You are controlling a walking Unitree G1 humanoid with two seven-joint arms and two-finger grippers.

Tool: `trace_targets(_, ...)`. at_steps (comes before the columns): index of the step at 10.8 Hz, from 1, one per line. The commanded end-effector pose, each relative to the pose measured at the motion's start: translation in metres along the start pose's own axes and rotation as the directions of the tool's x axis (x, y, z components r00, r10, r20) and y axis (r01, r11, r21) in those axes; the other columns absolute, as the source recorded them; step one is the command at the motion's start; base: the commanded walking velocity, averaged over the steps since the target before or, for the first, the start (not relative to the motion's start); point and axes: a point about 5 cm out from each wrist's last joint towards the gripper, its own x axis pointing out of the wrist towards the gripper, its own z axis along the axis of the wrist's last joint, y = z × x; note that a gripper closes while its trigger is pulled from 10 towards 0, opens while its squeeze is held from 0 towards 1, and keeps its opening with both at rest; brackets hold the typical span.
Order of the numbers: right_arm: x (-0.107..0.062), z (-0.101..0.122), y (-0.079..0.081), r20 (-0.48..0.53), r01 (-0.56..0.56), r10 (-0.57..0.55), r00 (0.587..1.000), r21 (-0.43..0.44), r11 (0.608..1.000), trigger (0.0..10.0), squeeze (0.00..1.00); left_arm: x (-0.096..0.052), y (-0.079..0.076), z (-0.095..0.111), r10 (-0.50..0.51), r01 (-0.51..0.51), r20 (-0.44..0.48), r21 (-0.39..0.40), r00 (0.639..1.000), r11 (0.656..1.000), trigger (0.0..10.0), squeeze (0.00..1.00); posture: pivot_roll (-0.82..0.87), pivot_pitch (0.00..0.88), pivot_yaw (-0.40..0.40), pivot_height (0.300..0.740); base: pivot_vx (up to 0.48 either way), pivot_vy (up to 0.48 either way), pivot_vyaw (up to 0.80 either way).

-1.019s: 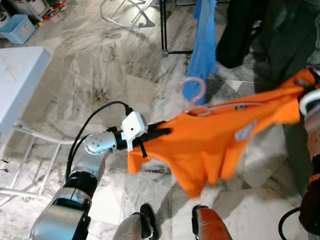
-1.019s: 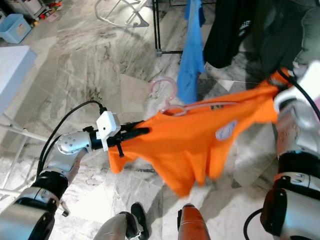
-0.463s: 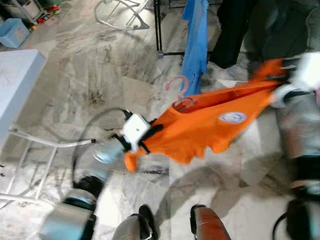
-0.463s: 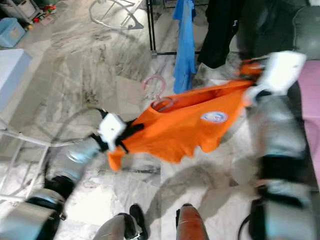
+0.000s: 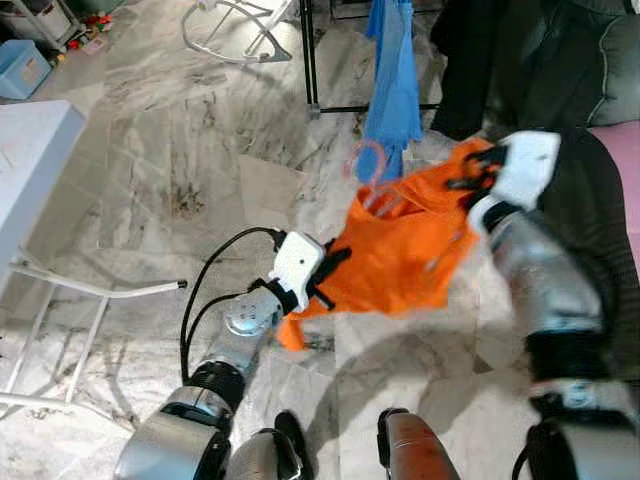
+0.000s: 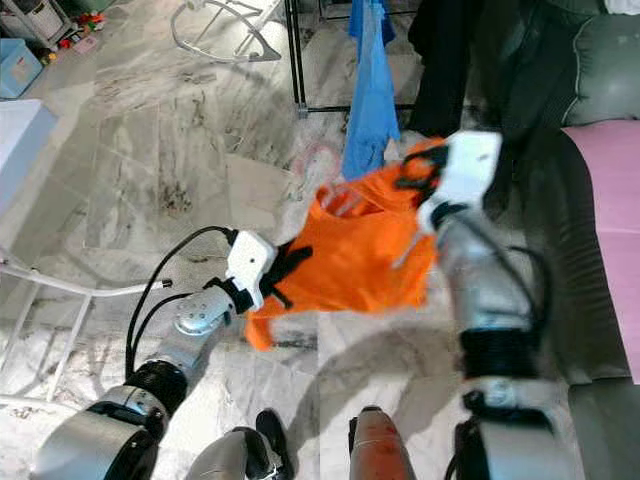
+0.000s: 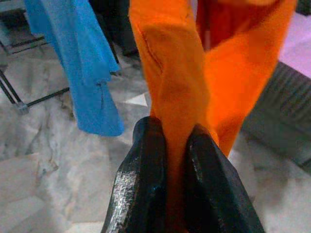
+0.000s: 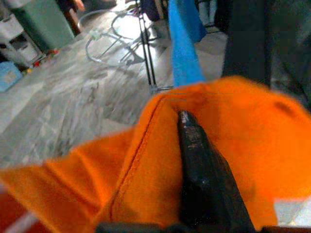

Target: Hang hanger

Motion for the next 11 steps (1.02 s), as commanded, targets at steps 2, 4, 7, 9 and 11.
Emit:
trace_targets(2, -0.005, -0.015, 0.026, -0.063, -0.114, 0.114, 0.991, 0.001, 0.993, 0.0, 0.0, 0.0, 0.0, -0.001, 0.051, -0.05, 0.008, -0.028, 0.999, 0.998, 0.0, 0.0, -0.34, 0.212, 0.104, 0.74, 0.0, 0.0, 0.0)
trace_targets(4, -0.014, -0.032, 0.048, -0.132, -0.234, 0.228, 0.965, -0.032, 0.972, 0.0, 0.0, 0.004, 0.002, 0.002, 0.097, -0.096, 0.011, -0.062, 0.995, 0.993, 0.0, 0.0, -0.35, 0.211, 0.104, 0.74, 0.0, 0.0, 0.0)
trace_targets(7, -0.023, -0.058, 0.059, -0.221, -0.248, 0.236, 0.946, -0.029, 0.968, 4.2, 0.0, 0.003, 0.025, 0.011, 0.216, -0.213, 0.024, -0.091, 0.976, 0.973, 0.0, 0.0, -0.34, 0.206, 0.107, 0.74, 0.0, 0.0, 0.0)
trace_targets(9, -0.029, -0.077, 0.05, -0.296, -0.257, 0.193, 0.935, -0.193, 0.947, 10.0, 1.0, 0.002, 0.037, 0.015, 0.247, -0.244, 0.024, -0.075, 0.969, 0.967, 0.0, 0.0, -0.34, 0.203, 0.107, 0.74, 0.0, 0.0, 0.0)
trace_targets(11, -0.032, -0.085, 0.038, -0.316, -0.232, 0.14, 0.938, -0.275, 0.933, 10.0, 1.0, 0.001, 0.043, 0.018, 0.267, -0.264, 0.028, -0.075, 0.963, 0.962, 0.0, 0.0, -0.34, 0.198, 0.107, 0.74, 0.0, 0.0, 0.0)
